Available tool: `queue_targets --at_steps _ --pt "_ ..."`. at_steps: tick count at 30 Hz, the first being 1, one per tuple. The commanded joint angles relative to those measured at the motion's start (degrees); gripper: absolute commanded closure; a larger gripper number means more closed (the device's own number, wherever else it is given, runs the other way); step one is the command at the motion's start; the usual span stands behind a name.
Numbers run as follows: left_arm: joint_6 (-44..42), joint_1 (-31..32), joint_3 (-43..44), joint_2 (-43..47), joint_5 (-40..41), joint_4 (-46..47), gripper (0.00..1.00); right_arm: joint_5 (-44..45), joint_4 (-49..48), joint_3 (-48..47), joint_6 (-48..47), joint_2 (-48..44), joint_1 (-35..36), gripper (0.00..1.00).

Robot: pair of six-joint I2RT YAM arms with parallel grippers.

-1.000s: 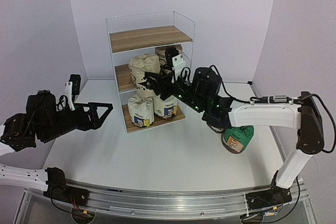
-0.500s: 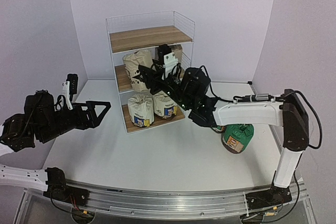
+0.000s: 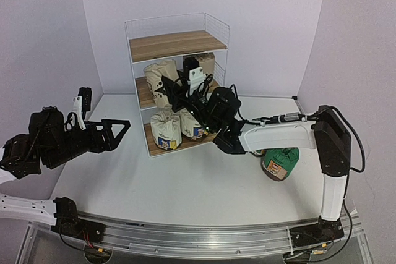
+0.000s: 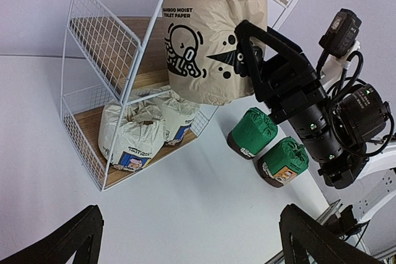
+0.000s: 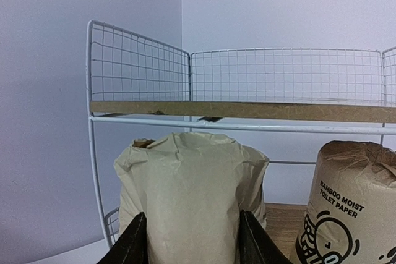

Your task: Place and organize the paper towels onto the shelf

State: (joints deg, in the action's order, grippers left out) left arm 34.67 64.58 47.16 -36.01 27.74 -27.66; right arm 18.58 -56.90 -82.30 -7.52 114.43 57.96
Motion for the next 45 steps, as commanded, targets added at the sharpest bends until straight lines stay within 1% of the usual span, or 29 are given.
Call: queue_targets --at_steps 1,5,12,30,34,38,42,45 --pt "0.4 0.1 0.8 3.8 1.4 0.1 0.00 1.4 -8.3 -2.6 -1.3 -0.6 0.5 1.00" --pt "0.0 0.1 0.4 3.9 1.5 0.8 0.00 1.2 -8.8 -3.2 -1.8 -0.7 0.7 1.00" --pt "0.5 0.1 0.5 3.6 0.8 0.5 0.00 3.1 -10.2 -5.6 -3.3 2.2 0.7 1.00" --pt "0.1 0.1 0.4 3.1 0.4 1.1 0.00 6.0 -11.8 -15.4 -6.5 12.2 0.7 1.00" --pt "0.1 0.1 0.5 3.0 0.3 1.1 0.00 6.3 -11.7 -15.5 -6.5 13.5 0.7 1.00" --pt "0.3 0.1 0.2 3.3 0.2 1.0 0.00 7.1 -11.8 -12.2 -4.6 13.3 0.7 1.00" --pt "0.5 0.1 -0.3 3.7 0.2 1.2 0.00 5.5 -11.3 -7.3 -1.4 11.9 0.7 0.86" --pt "0.4 0.1 -0.6 3.8 0.3 1.4 0.00 4.8 -9.6 -4.8 0.3 11.2 0.8 0.79"
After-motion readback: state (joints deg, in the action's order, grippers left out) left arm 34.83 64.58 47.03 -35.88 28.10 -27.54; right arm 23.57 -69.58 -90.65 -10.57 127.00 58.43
